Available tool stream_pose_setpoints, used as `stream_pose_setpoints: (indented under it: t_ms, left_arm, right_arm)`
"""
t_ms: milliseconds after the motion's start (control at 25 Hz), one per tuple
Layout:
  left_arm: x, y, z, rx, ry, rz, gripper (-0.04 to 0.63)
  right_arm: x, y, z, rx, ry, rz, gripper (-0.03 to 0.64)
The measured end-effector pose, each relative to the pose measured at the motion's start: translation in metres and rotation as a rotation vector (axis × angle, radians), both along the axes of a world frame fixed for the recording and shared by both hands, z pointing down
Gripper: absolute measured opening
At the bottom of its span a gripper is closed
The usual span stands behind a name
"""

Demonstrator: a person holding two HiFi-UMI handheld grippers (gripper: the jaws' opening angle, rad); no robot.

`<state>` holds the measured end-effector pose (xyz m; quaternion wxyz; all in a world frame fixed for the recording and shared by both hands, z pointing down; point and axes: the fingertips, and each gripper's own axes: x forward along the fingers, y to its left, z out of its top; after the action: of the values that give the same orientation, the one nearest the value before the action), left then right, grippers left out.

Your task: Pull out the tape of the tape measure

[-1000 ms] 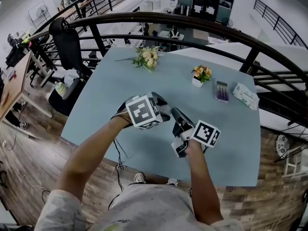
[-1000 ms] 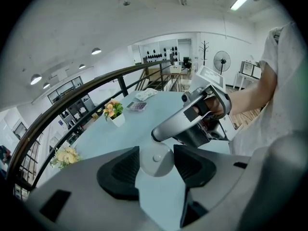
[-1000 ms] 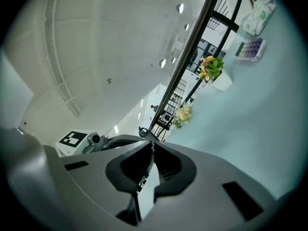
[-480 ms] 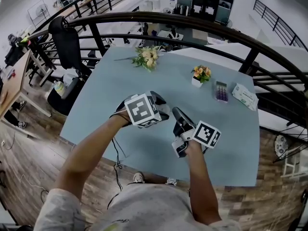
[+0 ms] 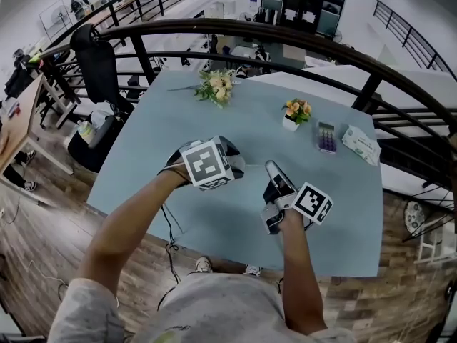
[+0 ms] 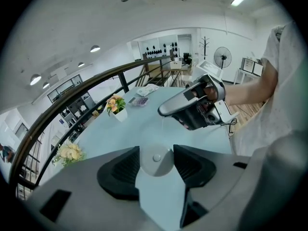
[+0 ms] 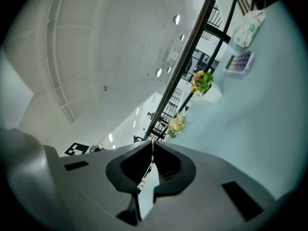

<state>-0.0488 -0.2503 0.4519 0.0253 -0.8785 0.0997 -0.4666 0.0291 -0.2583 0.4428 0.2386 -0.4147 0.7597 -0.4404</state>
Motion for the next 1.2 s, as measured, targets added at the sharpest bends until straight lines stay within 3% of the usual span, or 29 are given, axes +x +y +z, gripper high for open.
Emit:
stream_pose_setpoints:
  t_ms: [160,1200]
  left_arm:
    - [-0.007,-0.004,-0.001,-0.020,0.036,-0.028,0.219]
    - [-0.008,-0.012,0.005,-0.005,0.016,-0.004,0.219]
  right_arm:
    - [0.008,0.001,-0.002,0.013,0.011,0.006,0.017]
    - [0.014,-0.001,0.001,0.007,0.078,0.044,0.017]
